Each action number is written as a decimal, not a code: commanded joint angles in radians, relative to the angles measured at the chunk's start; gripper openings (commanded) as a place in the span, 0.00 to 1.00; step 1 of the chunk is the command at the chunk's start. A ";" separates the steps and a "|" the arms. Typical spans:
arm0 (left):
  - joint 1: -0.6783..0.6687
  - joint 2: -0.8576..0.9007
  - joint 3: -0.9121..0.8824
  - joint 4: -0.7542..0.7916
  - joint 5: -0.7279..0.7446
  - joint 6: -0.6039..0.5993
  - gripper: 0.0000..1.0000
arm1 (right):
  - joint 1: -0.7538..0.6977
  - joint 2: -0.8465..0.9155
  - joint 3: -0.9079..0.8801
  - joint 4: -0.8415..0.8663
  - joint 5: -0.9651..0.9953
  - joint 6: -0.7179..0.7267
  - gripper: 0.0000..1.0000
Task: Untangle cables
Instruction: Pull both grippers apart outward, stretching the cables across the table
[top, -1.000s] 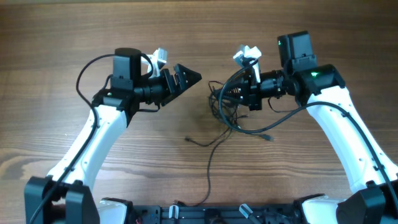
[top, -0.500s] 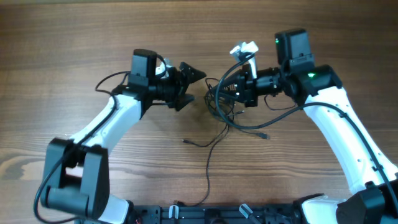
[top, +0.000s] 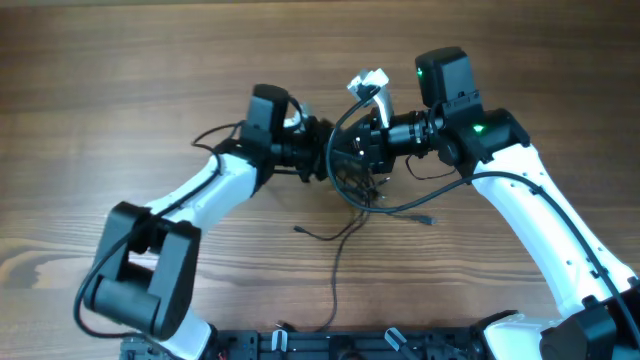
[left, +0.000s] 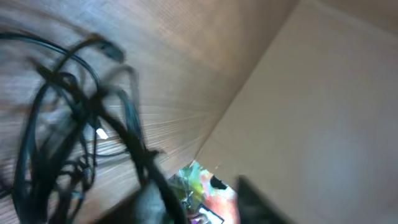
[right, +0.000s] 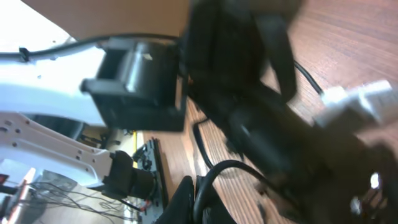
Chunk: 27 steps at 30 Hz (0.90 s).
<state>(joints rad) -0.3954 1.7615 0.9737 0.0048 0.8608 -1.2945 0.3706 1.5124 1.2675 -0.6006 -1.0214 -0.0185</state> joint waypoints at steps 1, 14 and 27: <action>-0.010 0.052 0.002 -0.018 -0.085 0.062 0.04 | -0.008 -0.041 0.031 0.005 -0.071 0.049 0.05; 0.513 0.002 0.002 -0.046 0.148 0.219 0.04 | -0.392 -0.391 0.049 -0.239 0.944 0.385 0.04; 0.948 -0.013 0.002 -0.049 0.299 0.323 0.04 | -0.772 -0.481 0.049 -0.392 1.143 0.524 0.04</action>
<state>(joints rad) 0.5106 1.7706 0.9733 -0.0448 1.1397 -1.0096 -0.3702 1.0161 1.2968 -0.9802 0.0616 0.4530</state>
